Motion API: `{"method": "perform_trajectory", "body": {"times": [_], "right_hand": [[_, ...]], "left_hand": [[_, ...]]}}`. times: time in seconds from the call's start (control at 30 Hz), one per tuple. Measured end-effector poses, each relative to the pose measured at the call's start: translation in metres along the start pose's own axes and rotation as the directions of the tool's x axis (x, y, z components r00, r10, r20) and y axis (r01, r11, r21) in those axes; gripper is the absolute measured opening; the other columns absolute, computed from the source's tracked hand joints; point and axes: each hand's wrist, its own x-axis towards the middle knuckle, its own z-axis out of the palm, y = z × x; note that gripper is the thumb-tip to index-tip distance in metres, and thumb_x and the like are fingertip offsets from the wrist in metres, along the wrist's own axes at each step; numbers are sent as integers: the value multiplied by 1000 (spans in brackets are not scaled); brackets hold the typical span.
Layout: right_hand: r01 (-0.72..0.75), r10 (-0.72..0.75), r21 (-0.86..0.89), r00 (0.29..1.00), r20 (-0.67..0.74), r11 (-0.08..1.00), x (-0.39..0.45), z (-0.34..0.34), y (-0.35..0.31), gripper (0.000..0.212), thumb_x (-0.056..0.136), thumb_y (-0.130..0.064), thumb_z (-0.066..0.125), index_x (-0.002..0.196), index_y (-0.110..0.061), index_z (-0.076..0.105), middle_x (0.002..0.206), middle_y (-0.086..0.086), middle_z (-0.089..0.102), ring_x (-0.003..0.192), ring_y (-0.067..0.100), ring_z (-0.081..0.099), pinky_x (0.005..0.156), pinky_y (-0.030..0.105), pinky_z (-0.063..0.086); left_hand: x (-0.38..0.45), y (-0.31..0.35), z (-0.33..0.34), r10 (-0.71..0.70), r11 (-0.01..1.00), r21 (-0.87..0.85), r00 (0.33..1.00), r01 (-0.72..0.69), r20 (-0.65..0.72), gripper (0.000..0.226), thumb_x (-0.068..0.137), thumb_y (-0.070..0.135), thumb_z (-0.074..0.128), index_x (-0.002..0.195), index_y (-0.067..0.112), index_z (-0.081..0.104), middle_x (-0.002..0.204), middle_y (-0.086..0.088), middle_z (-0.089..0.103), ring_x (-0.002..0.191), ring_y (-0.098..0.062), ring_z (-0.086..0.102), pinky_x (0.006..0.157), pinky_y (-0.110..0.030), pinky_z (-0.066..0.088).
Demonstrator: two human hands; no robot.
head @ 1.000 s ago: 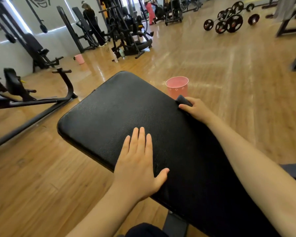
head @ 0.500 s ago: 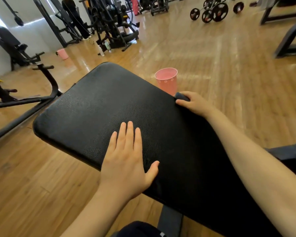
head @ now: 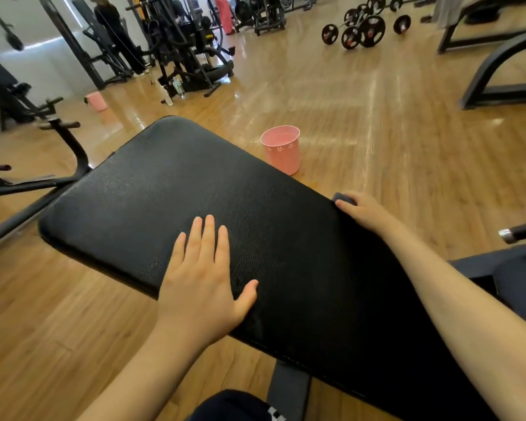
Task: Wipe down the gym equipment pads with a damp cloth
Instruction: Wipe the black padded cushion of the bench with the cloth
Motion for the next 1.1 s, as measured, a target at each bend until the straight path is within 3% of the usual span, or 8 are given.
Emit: {"method": "perform_trajectory", "body": {"times": [0.2, 0.47, 0.57, 0.7, 0.8, 0.9, 0.97, 1.1], "right_hand": [[-19, 19, 9, 1000, -11, 1000, -1, 5, 0, 25, 97, -19, 45, 116, -8, 57, 109, 7, 62, 101, 23, 56, 86, 36, 41], [-267, 264, -35, 962, -63, 963, -63, -34, 77, 27, 98, -15, 42, 118, -4, 57, 113, 12, 59, 111, 26, 52, 85, 26, 34], [-250, 251, 27, 965, -70, 968, -47, -25, 62, 29, 99, -17, 41, 118, -2, 57, 113, 9, 58, 111, 23, 53, 83, 24, 33], [-202, 206, 80, 978, -42, 976, -40, -14, 53, 41, 95, -26, 51, 132, -9, 48, 124, -4, 51, 120, 16, 46, 97, 25, 33], [-182, 185, 53, 981, -64, 982, -52, -16, 63, 38, 93, -23, 54, 128, -9, 50, 118, 1, 55, 115, 20, 51, 89, 25, 35], [-165, 161, -17, 979, -123, 986, -74, -27, 77, 28, 94, -12, 51, 121, -5, 53, 110, 2, 55, 107, 19, 52, 75, 13, 33], [-195, 177, -97, 970, -169, 976, -89, -37, 96, 29, 95, -12, 49, 122, -3, 54, 114, 11, 59, 107, 24, 52, 70, 17, 31], [-327, 302, -164, 939, -163, 931, -94, -44, 111, 33, 98, -17, 44, 126, 0, 51, 125, 17, 56, 115, 31, 50, 85, 29, 34]], "left_hand": [[-1, -1, -2, 2, 1000, 14, 1000, -2, 1, 87, 79, 60, 36, 133, -7, 50, 141, -29, 43, 133, -41, 40, 108, -48, 21], [0, -1, -2, -5, 1000, 23, 1000, 5, 6, 87, 79, 60, 35, 133, -7, 50, 140, -29, 44, 132, -42, 41, 108, -48, 21], [1, 0, -1, 1, 1000, 31, 1000, -1, -7, 87, 79, 59, 35, 132, -8, 51, 139, -30, 45, 131, -43, 42, 107, -48, 21], [1, 1, -1, 2, 999, 33, 1000, -2, -11, 86, 79, 59, 35, 131, -9, 51, 138, -30, 45, 130, -43, 43, 107, -49, 21], [1, -1, 0, 7, 999, 36, 1000, -6, -13, 87, 79, 59, 35, 131, -9, 51, 138, -31, 45, 130, -43, 42, 106, -49, 22], [0, -1, 1, 13, 999, 35, 1000, -12, -16, 87, 79, 59, 34, 131, -9, 51, 139, -31, 44, 130, -43, 42, 107, -49, 22], [0, -1, 2, 7, 1000, 17, 1000, -7, -22, 87, 79, 60, 34, 131, -9, 51, 139, -30, 44, 131, -43, 41, 106, -49, 22], [3, 1, 3, 9, 1000, 19, 999, -8, -54, 87, 79, 59, 34, 131, -8, 51, 138, -30, 45, 130, -43, 42, 107, -49, 21]]}}
